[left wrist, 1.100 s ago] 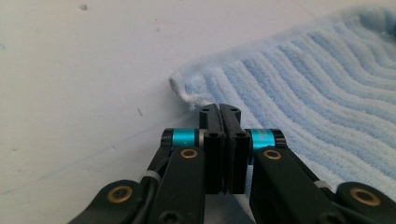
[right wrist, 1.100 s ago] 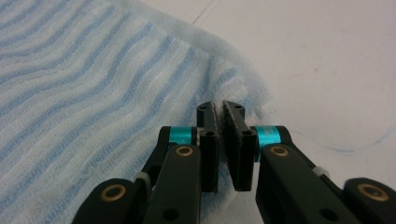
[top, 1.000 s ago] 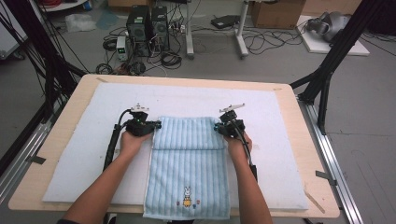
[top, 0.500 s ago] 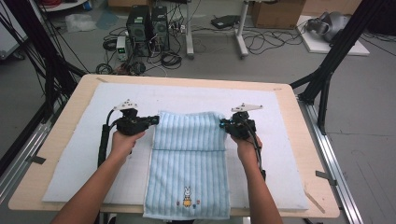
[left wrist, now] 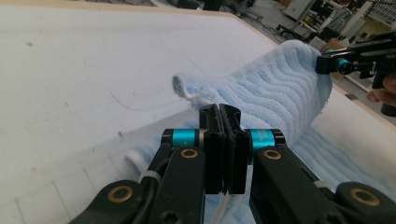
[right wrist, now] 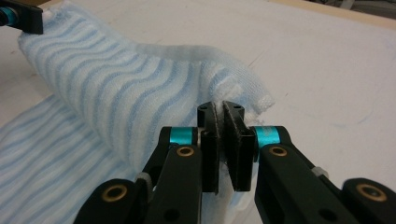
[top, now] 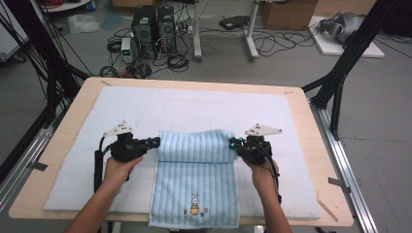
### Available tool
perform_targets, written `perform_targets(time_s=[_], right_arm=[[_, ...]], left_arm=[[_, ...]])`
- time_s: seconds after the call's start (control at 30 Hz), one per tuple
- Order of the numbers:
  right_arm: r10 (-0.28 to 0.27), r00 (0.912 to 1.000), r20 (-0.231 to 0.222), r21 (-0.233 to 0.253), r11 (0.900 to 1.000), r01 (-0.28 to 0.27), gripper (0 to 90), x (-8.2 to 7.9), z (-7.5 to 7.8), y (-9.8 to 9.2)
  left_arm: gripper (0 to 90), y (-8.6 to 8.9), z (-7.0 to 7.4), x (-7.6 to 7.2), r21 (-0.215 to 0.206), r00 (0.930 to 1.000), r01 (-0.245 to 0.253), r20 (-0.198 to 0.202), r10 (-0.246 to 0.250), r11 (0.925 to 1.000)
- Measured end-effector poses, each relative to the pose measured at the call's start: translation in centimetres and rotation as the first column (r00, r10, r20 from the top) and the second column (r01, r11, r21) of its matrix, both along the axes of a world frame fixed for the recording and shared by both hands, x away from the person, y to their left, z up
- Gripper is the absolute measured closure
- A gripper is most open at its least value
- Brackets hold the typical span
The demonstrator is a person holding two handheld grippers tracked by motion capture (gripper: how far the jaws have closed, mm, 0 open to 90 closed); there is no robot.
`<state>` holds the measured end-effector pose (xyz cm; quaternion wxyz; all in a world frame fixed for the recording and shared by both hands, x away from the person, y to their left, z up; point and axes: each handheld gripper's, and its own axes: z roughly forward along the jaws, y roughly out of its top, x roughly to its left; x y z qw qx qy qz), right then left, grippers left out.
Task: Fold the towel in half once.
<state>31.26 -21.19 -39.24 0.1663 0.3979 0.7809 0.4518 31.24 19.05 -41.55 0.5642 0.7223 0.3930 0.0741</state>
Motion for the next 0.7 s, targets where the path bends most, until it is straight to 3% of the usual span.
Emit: perform_targets(time_s=[0.17, 0.27, 0.5, 0.57, 0.67, 0.7], right_arm=[[0.014, 0.9999, -0.001, 0.013, 1.0, -0.014, 85.2, -2.4, -1.3, -0.3], [0.02, 0.9997, -0.013, 0.02, 1.0, -0.02, 85.1, -3.5, -1.9, -0.6], [0.043, 0.9979, -0.048, 0.012, 0.999, -0.042, 85.0, -4.9, -3.3, -0.9], [0.053, 0.9968, -0.059, -0.014, 0.998, -0.054, 84.6, -5.2, -3.6, -0.9], [0.062, 0.9925, -0.105, -0.024, 0.998, -0.065, 83.5, -5.6, -4.0, -0.9], [0.066, 0.9915, -0.112, -0.03, 0.997, -0.07, 82.7, -5.8, -4.1, -0.9]], left_arm=[[87.7, -0.3, -1.0, -2.4, 0.016, 0.9998, 0.021, 0.002, -0.021, 0.9997], [87.6, -0.4, -1.7, -3.3, 0.018, 0.9993, 0.033, -0.018, -0.032, 0.9993], [87.3, -0.4, -2.9, -4.2, 0.061, 0.9949, 0.069, -0.077, -0.065, 0.9957], [86.1, -0.3, -3.1, -4.3, 0.069, 0.9927, 0.078, -0.098, -0.071, 0.9946], [74.5, 0.1, -3.2, -4.0, 0.059, 0.9852, 0.096, -0.148, -0.087, 0.9937], [68.8, 0.3, -3.1, -3.9, 0.057, 0.9861, 0.083, -0.149, -0.074, 0.9949]])
